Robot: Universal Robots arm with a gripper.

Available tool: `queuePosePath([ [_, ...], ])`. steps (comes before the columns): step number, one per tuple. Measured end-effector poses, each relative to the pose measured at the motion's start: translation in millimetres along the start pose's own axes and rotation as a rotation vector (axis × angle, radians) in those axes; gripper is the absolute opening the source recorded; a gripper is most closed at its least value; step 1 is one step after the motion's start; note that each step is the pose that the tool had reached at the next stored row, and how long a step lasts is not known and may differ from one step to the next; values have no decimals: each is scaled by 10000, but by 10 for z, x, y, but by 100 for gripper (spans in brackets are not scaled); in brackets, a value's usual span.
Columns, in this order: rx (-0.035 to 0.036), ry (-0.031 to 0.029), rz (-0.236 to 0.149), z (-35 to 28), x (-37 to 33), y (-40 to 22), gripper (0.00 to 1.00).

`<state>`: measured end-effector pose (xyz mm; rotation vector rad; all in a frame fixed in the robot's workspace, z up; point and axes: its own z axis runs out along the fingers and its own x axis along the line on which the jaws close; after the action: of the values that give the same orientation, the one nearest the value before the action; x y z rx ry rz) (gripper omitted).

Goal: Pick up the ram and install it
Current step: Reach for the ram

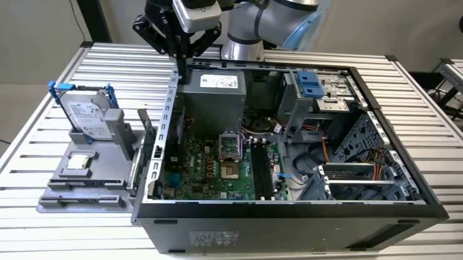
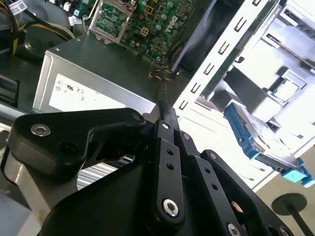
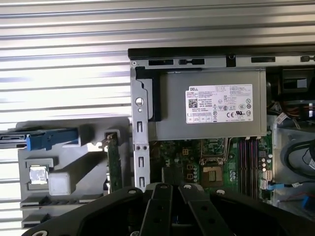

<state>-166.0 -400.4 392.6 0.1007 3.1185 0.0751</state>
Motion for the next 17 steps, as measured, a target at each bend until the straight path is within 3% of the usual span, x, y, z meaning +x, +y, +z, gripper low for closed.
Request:
queuePosePath([
  [17,-2,7,-143,-9,411,-26,0],
])
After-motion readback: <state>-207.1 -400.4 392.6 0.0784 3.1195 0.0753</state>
